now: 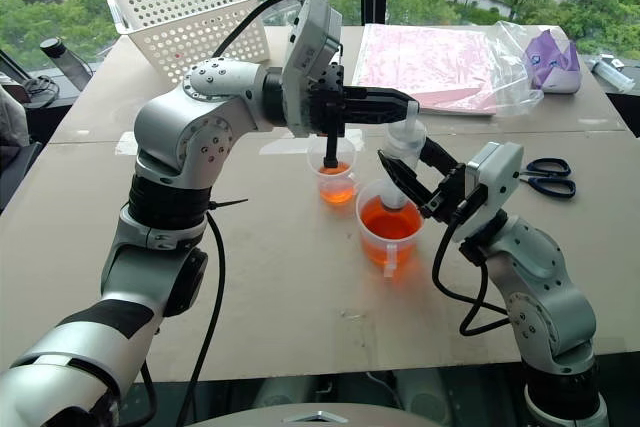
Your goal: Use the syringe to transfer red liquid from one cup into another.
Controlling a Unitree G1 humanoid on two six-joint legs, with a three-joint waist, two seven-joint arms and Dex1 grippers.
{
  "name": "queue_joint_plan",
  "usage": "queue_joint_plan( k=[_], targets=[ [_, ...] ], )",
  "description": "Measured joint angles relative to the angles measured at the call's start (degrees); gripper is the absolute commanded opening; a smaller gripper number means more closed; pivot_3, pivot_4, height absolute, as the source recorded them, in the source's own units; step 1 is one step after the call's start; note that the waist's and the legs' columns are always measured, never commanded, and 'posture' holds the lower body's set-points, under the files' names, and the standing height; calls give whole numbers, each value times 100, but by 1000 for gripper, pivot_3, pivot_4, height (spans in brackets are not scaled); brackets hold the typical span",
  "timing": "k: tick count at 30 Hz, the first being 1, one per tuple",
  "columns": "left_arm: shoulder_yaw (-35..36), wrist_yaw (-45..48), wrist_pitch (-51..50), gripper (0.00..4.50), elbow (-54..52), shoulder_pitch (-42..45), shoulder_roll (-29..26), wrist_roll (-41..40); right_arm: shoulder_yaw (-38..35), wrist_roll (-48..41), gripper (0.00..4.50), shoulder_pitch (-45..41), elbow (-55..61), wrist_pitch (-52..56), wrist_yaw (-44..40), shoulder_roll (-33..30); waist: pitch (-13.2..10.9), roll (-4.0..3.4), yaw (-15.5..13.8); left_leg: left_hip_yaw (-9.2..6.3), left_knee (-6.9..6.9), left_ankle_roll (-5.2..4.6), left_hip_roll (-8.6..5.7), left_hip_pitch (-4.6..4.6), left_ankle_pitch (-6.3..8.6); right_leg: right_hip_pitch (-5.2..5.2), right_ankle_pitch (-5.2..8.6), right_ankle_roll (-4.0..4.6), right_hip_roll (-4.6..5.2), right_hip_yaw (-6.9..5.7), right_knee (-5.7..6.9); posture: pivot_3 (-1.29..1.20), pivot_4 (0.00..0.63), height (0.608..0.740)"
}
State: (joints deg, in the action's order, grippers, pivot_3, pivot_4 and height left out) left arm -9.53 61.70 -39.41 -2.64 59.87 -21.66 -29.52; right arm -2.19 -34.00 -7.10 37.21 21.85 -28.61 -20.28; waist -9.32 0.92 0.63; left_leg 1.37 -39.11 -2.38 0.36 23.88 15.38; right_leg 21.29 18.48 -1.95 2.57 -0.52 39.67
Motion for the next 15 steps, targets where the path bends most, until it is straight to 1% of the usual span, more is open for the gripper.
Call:
queue_joint_plan(
  k=[15],
  targets=[
    [34,-76,-124,14,-6,66,-35,-169,50,1,1491,51,-31,-80,-1,-3,0,0,0,0,0,0,0,0,0,0,0,0,0,0,0,0,150,740]
  ],
)
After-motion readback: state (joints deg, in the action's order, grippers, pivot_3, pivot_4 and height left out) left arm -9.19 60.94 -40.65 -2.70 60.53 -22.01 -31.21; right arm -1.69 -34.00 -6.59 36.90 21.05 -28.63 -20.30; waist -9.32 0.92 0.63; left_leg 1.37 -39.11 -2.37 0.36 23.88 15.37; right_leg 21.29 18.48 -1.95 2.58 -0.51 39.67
